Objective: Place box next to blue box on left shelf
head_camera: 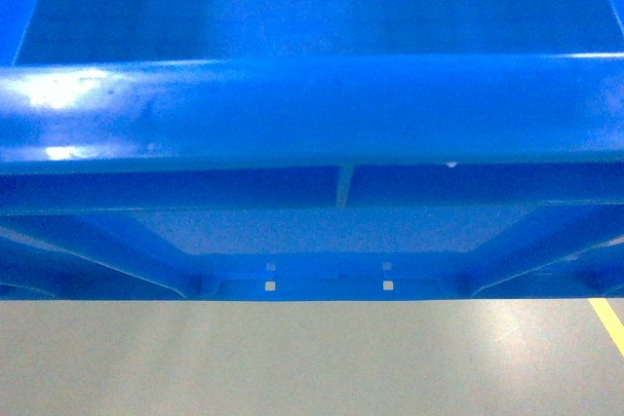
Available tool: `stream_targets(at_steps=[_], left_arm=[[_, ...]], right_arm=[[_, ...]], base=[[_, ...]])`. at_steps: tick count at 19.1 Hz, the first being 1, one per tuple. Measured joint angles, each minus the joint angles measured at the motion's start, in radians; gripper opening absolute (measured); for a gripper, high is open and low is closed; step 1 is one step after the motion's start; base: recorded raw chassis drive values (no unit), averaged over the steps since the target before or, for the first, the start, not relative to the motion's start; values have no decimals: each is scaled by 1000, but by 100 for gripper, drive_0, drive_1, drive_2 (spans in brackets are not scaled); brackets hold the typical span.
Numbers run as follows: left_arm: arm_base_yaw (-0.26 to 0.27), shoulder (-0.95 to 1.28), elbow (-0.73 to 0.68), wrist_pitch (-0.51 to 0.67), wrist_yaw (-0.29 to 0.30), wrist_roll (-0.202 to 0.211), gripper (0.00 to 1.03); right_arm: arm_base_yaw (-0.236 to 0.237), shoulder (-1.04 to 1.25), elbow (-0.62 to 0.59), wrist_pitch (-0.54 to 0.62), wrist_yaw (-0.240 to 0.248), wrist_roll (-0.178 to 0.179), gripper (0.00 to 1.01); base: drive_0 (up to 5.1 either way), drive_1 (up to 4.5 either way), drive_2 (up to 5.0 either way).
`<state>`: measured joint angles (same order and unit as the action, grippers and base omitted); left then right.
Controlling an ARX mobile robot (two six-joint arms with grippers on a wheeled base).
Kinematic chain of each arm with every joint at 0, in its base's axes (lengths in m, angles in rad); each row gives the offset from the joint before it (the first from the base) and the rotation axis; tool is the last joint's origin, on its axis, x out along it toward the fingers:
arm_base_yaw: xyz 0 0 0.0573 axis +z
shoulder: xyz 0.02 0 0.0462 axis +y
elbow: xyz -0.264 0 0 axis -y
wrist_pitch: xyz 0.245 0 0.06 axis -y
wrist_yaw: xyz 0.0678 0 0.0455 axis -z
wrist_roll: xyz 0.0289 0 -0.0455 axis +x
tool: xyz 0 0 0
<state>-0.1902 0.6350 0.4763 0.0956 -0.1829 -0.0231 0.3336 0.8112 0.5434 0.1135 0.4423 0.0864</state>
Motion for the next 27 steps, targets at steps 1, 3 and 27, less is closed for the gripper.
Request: stream_targets(at_steps=[1, 3, 27], left_arm=[[0, 0, 0, 1, 0, 0, 7], [0, 0, 0, 1, 0, 0, 7], [0, 0, 0, 2, 0, 1, 7]], right_arm=[[0, -2, 0, 1, 0, -1, 9], [0, 0, 0, 1, 0, 0, 9], [0, 1, 0, 3, 1, 0, 9]], base=[[5, 405, -395], [4, 404, -396], [0, 400, -400]])
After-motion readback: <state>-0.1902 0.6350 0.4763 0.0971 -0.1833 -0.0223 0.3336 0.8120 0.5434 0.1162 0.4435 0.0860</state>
